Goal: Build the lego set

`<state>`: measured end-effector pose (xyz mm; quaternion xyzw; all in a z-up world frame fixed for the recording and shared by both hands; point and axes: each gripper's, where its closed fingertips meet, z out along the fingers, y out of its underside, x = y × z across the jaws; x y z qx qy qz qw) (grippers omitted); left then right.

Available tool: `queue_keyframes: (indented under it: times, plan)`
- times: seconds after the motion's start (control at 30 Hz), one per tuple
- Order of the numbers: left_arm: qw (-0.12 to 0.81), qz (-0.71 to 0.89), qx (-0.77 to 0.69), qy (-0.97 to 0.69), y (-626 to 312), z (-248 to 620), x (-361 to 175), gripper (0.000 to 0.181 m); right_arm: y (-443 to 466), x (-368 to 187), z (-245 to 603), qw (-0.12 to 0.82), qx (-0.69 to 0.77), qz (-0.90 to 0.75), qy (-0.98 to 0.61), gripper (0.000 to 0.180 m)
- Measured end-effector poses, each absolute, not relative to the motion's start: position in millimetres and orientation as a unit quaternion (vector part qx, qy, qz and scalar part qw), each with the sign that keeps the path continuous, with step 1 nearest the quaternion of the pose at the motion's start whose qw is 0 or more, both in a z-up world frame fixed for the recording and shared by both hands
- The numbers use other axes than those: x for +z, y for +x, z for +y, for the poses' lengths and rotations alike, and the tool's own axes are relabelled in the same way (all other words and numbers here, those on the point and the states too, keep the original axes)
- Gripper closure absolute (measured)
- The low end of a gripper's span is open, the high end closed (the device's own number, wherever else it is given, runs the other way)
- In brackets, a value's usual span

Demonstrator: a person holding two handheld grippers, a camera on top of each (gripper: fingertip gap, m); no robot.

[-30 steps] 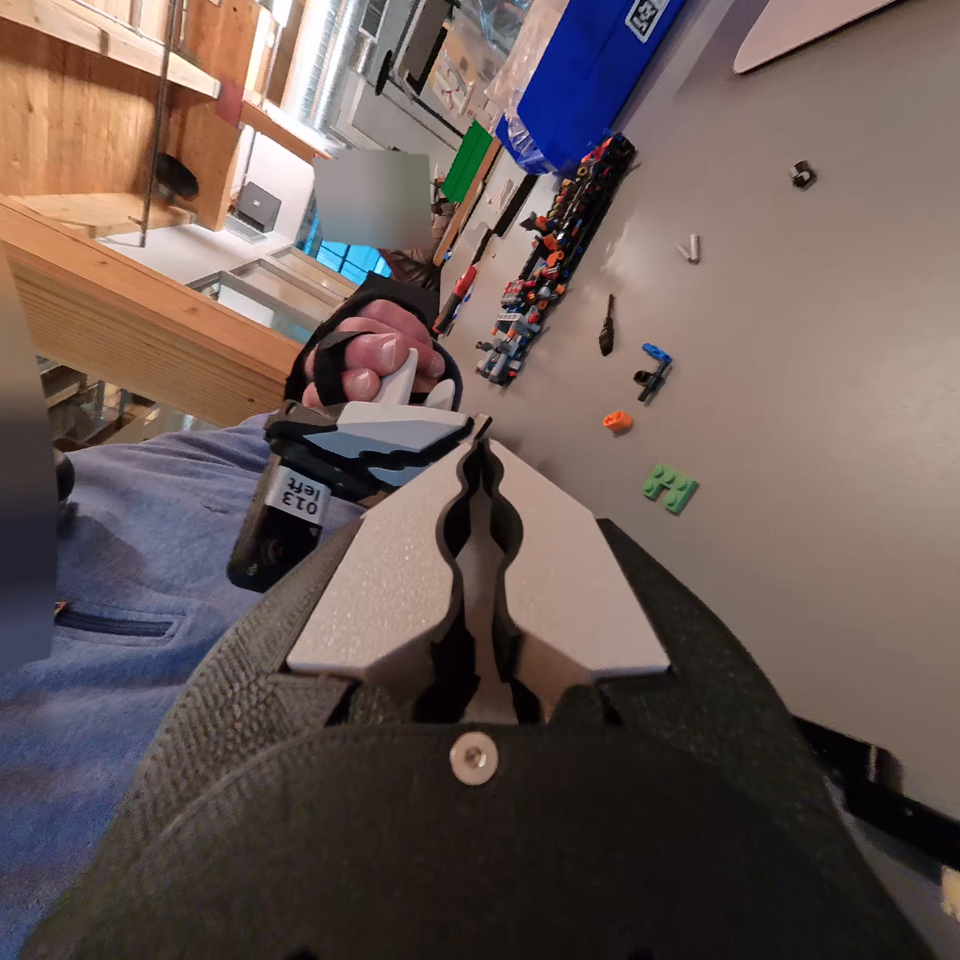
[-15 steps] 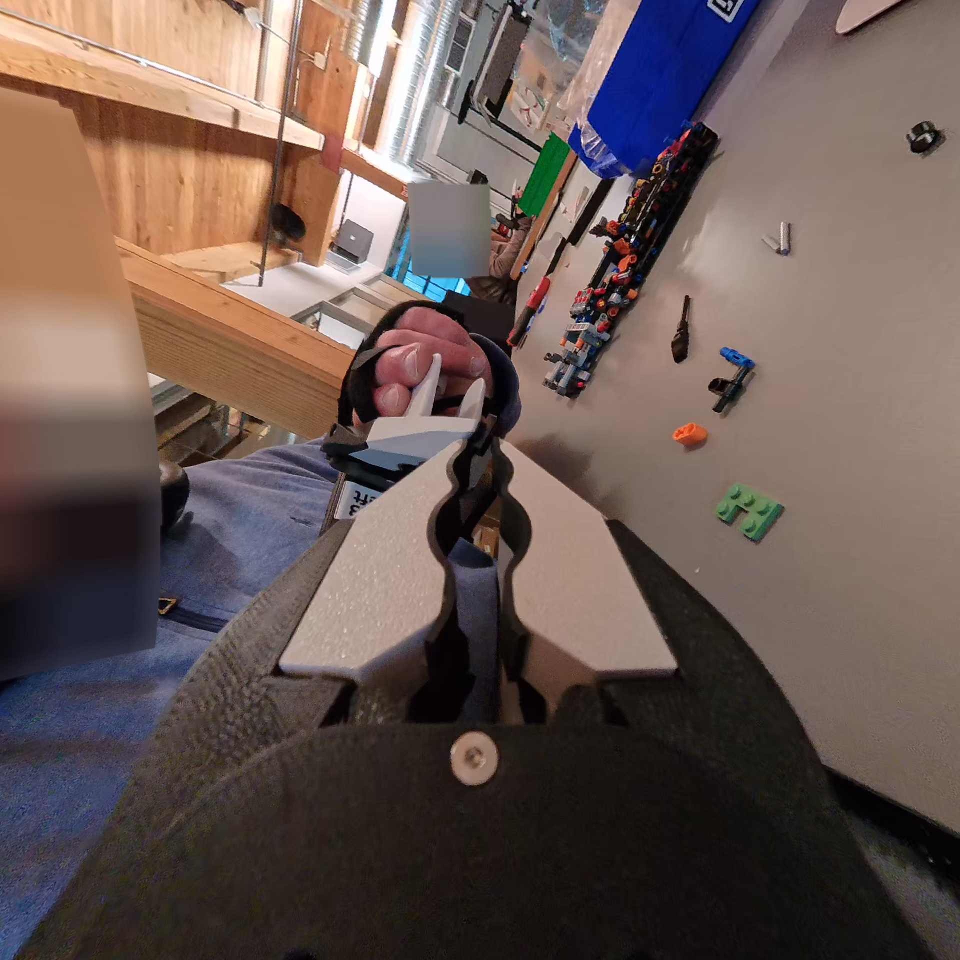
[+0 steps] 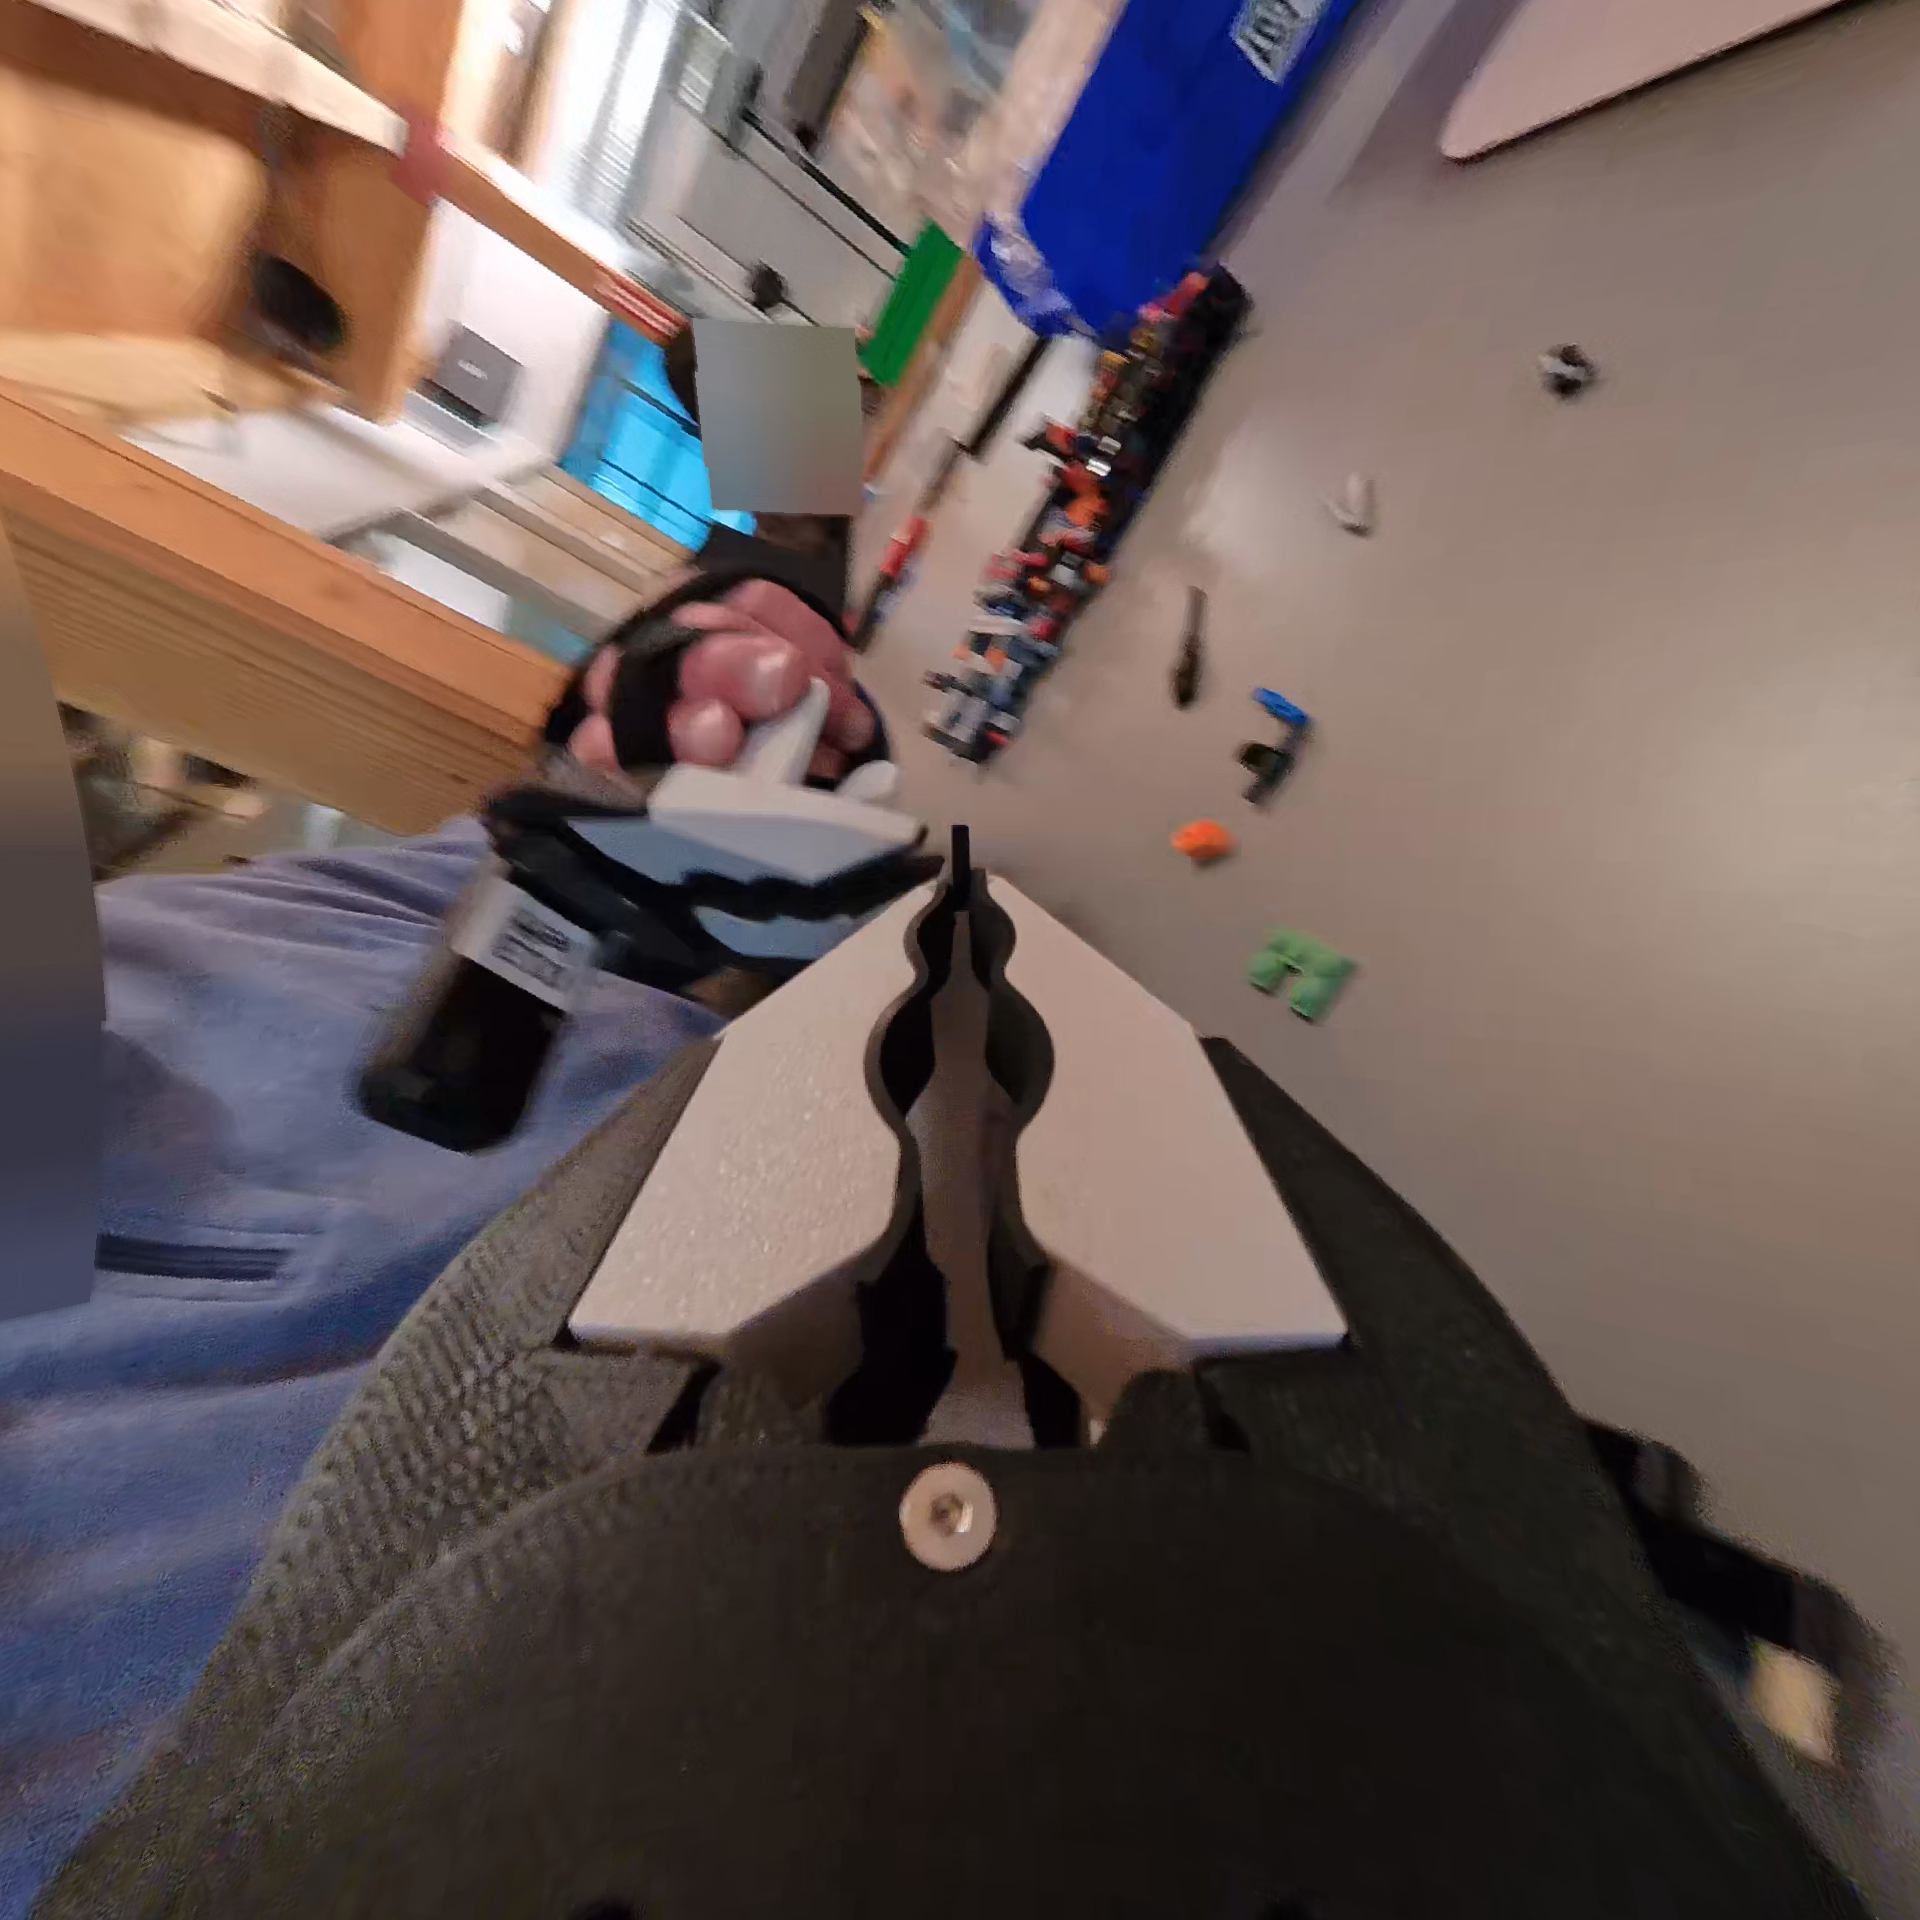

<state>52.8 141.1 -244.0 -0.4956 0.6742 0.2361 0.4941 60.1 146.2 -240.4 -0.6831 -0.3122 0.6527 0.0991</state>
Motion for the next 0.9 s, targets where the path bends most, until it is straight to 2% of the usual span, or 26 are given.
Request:
queue_keyframes:
  times: [0.17, 0.37, 0.73, 0.83, 0.9]
  plan:
    - [0.381, 0.64, 0.135, -0.654, 37.0, 149.5, -290.9, 0.174, 73.9, -274.9, 155.1, 0.122, 0.549, -0.372, -0.739, 0.179]
    - [0.289, 0.602, 0.039, -0.743, 34.8, 150.9, -325.7, 0.173, 74.6, -288.3, 156.7, 0.131, 0.507, -0.408, -0.748, 0.179]
    - [0.262, 0.534, -0.135, -0.793, 52.9, 141.9, -330.8, 0.176, 76.9, -295.4, 160.8, 0.135, 0.492, -0.434, -0.742, 0.179]
    - [0.292, 0.506, -0.152, -0.797, 48.9, 151.1, -320.1, 0.176, 80.4, -297.2, 160.8, 0.133, 0.492, -0.436, -0.742, 0.179]
    - [0.28, 0.491, -0.169, -0.807, 48.0, 150.5, -319.8, 0.171, 81.3, -299.4, 159.0, 0.126, 0.494, -0.437, -0.741, 0.179]
